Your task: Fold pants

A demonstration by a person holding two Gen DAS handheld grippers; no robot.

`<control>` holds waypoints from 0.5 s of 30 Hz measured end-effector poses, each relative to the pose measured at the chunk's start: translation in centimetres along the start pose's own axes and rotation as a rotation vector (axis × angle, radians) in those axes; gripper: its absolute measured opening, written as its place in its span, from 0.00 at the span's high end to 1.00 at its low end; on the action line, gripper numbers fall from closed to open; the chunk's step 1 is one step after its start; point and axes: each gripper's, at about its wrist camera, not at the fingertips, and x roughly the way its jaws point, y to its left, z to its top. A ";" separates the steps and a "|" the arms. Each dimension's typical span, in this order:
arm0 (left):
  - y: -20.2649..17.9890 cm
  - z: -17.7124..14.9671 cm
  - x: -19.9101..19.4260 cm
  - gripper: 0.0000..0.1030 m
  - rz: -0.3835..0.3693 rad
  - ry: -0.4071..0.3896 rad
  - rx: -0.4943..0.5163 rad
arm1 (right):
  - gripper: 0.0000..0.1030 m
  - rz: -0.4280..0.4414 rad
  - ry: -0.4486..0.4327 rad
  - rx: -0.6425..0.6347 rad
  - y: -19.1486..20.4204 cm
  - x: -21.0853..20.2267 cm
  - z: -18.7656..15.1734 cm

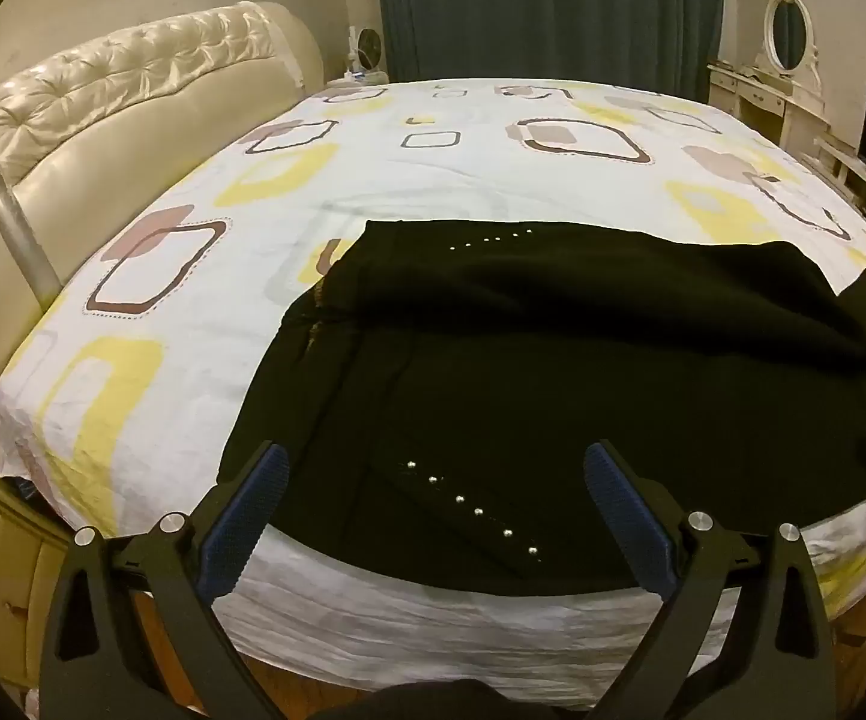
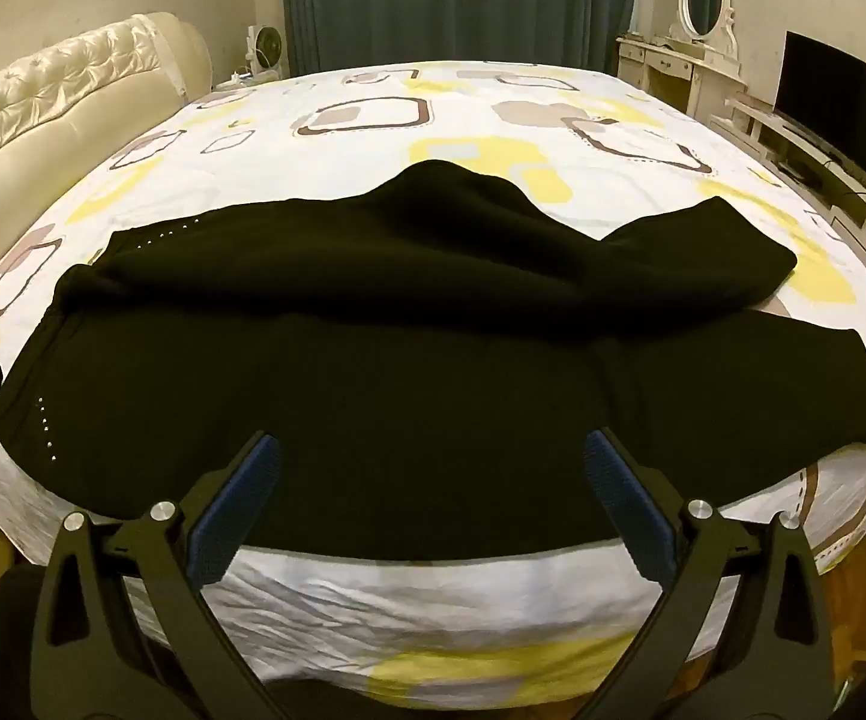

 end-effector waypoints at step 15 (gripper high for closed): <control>-0.5 -0.2 -0.3 0.04 -0.002 -0.015 0.006 | 0.02 -0.002 0.004 -0.001 0.4 0.4 0.1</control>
